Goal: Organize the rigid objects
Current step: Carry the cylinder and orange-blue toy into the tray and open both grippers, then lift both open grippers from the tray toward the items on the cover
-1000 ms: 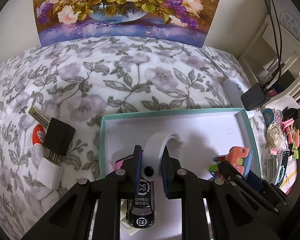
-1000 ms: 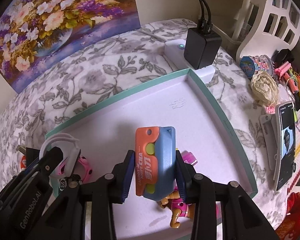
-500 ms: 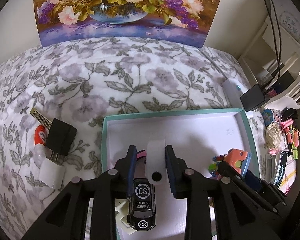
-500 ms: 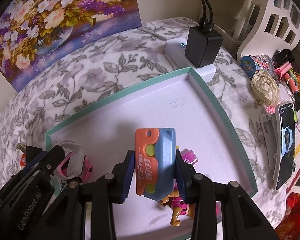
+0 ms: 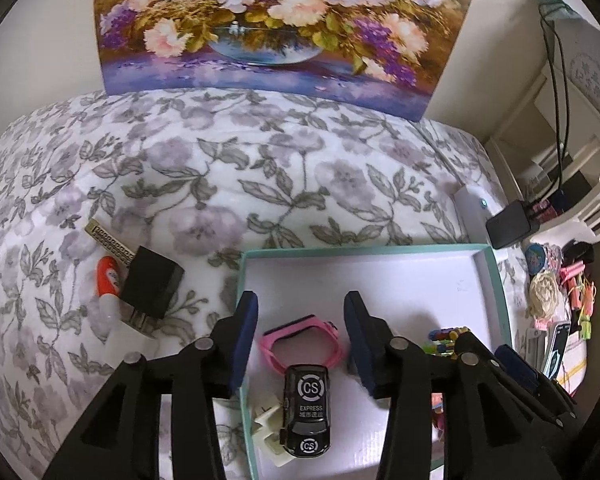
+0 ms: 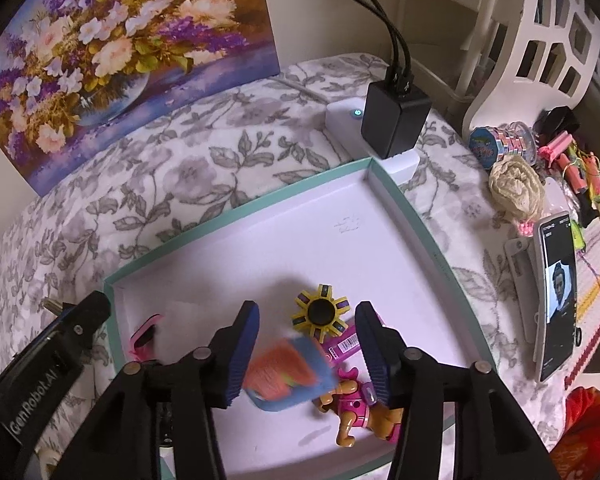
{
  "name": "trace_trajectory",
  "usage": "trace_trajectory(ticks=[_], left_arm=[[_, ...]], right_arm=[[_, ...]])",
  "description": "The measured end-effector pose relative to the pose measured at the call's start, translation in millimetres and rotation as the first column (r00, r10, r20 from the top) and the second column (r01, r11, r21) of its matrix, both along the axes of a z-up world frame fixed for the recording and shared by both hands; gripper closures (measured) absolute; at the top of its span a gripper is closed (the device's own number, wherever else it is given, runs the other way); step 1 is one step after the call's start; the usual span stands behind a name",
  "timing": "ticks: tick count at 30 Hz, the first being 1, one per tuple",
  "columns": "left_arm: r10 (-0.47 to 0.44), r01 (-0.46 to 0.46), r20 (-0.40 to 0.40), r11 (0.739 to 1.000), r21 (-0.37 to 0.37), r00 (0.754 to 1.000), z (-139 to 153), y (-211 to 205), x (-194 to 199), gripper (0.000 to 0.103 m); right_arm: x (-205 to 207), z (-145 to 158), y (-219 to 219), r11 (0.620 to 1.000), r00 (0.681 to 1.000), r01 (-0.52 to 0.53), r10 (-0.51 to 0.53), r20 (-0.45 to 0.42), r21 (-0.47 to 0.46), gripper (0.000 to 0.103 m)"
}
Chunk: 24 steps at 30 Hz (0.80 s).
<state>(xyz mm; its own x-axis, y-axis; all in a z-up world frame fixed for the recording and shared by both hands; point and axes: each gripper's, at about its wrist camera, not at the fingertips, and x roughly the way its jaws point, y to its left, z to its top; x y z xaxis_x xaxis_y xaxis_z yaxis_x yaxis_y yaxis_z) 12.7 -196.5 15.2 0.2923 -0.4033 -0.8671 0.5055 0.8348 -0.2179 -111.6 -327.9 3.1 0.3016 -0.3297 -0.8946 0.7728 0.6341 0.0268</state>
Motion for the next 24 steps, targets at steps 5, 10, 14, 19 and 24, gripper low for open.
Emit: trace_trajectory(ticks=[5, 10, 14, 19, 24], left_arm=[[0.040, -0.040, 0.003, 0.999, 0.014, 0.999, -1.0, 8.8, 7.1, 0.047], [0.087, -0.088, 0.016, 0.995, 0.053, 0.996, -5.0, 18.2, 15.9, 0.041], [0.126, -0.127, 0.017, 0.988, 0.089, 0.992, -11.2, 27.3, 23.8, 0.041], [0.182, -0.180, -0.001, 0.976, 0.126, 0.983, -19.9, 43.3, 35.0, 0.040], [0.230, -0.226, -0.011, 0.964, 0.140, 0.973, -24.3, 59.4, 44.2, 0.040]], right_arm=[[1.0, 0.0, 0.9, 1.000, 1.000, -0.006, 0.006, -0.004, -0.005, 0.043], [1.5, -0.3, 1.2, 1.000, 1.000, -0.007, 0.007, -0.006, -0.005, 0.036], [4.0, -2.6, 3.4, 1.000, 1.000, -0.014, 0.014, -0.012, -0.006, 0.034], [8.2, -5.0, 7.2, 1.000, 0.999, -0.028, 0.027, -0.021, -0.007, 0.034], [13.1, -7.6, 11.9, 0.999, 0.999, -0.042, 0.042, -0.032, -0.008, 0.034]])
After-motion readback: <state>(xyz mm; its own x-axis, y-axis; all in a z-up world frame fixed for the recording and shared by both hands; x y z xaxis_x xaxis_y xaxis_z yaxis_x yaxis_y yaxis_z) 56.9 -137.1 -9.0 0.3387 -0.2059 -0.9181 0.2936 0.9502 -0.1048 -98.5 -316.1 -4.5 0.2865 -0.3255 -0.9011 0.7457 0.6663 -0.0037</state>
